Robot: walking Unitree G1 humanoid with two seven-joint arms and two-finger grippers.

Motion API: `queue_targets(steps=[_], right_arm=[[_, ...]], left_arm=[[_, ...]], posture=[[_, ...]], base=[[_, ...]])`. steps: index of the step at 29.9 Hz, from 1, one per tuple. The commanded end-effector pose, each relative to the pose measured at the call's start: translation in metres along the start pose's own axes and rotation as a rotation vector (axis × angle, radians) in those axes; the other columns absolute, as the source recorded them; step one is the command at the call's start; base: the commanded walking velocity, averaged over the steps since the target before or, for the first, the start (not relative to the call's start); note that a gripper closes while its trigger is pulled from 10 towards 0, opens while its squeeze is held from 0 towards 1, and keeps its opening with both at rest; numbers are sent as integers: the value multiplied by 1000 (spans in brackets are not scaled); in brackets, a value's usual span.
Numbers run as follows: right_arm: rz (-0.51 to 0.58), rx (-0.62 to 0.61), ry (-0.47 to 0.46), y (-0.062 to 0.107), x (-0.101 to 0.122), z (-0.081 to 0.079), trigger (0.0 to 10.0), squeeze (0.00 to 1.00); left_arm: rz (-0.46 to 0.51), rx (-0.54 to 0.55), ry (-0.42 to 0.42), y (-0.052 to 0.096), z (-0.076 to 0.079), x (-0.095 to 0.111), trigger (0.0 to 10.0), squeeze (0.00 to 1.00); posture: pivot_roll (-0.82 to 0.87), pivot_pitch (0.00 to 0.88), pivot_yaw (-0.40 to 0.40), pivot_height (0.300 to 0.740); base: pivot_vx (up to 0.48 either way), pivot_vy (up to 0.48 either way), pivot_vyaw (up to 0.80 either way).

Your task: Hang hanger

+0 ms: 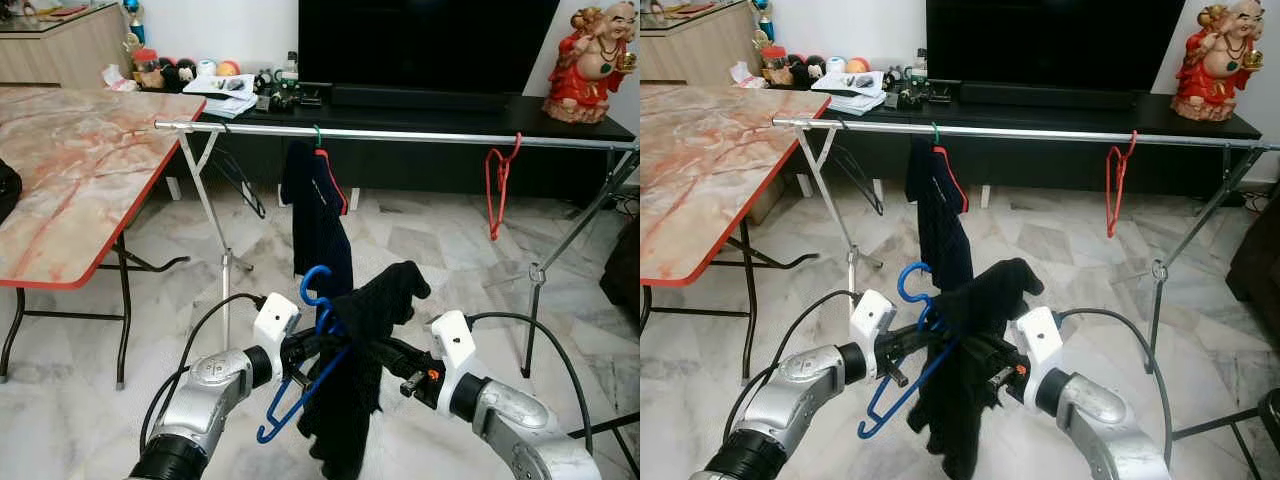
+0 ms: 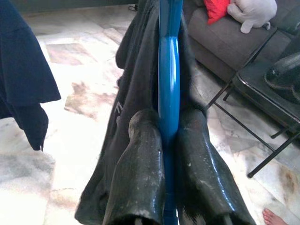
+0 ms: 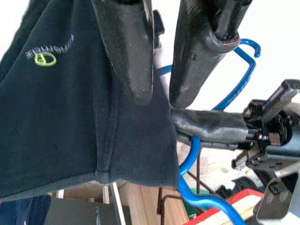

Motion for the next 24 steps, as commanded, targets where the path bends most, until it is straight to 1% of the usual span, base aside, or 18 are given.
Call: queue_targets(steps=[1,5,8,10,11,12,13,14,15,17,18,20,21,22,23,24], right_arm=[[-54,-11,21,2,-10,1,10000,1000],[-149,-25,58,5,-27,4,10000,1000],[-191,-34,75,8,-33,5,10000,1000],[-226,-44,107,10,-37,8,10000,1000],[-256,-118,138,14,-39,20,10000,1000],[-266,-149,146,15,-40,25,10000,1000],[-287,-213,172,18,-41,37,10000,1000],[-293,-335,187,24,-39,57,10000,1000],[-282,-420,175,29,-35,71,10000,1000],[-236,-457,138,31,-28,77,10000,1000],[-178,-504,128,35,-15,84,10000,1000],[-142,-523,125,37,-8,88,10000,1000],[-97,-521,91,37,0,89,10000,1000],[-97,-521,91,37,0,89,10000,1000],[-40,-508,66,35,11,89,10000,188],[8,-506,64,35,22,89,10000,0]], left_arm=[[58,1,-16,-1,-1,17,10000,0],[59,6,-14,-1,-2,17,10000,0],[59,8,-13,-1,-2,16,10000,0],[57,8,-14,-1,-3,16,10000,0],[48,4,-22,0,-3,14,10000,0],[43,2,-26,1,-3,13,10000,0],[29,-1,-39,2,-3,10,10000,0],[5,4,-58,4,-6,5,10000,0],[-9,11,-67,5,-8,2,10000,0],[-18,15,-71,6,-9,-1,10000,0],[-34,22,-87,8,-11,-5,10000,0],[-51,27,-105,9,-12,-8,10000,0],[-63,25,-106,10,-12,-14,10000,0],[-63,25,-106,10,-12,-14,10000,0],[-67,26,-98,11,-11,-17,10000,0],[-71,14,-104,11,-8,-19,10000,0]], posture=[[-1,40,-19,740],[-1,40,-19,740],[-1,38,-19,740],[-1,38,-19,740],[-6,34,-15,740],[-6,34,-15,740],[-12,32,-14,740],[-18,29,-14,740],[-18,29,-14,740],[-17,25,-12,740],[-17,25,-12,740],[-22,22,-13,740],[-26,21,-14,740],[-26,21,-14,740],[-26,20,-15,740],[-23,18,-17,740]], base=[[0,0,0],[0,0,0],[0,0,0],[0,0,0],[0,0,0],[0,0,0],[0,0,0],[0,0,0],[0,0,0],[0,0,0],[0,0,0],[0,0,0],[0,0,0],[0,0,0],[0,0,0],[0,0,0]])
Point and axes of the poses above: a point about 5 cm out from each wrist's last joint towards the gripper, its own y axis pointing back from the gripper into the wrist, its own x axis along the axis of the wrist's last joint, z = x × y, the point moved 5 cm from there along -y, pointing out of the wrist towards the gripper, and after that the axes turned 6 degrees about -y, right-handed, at the moved point
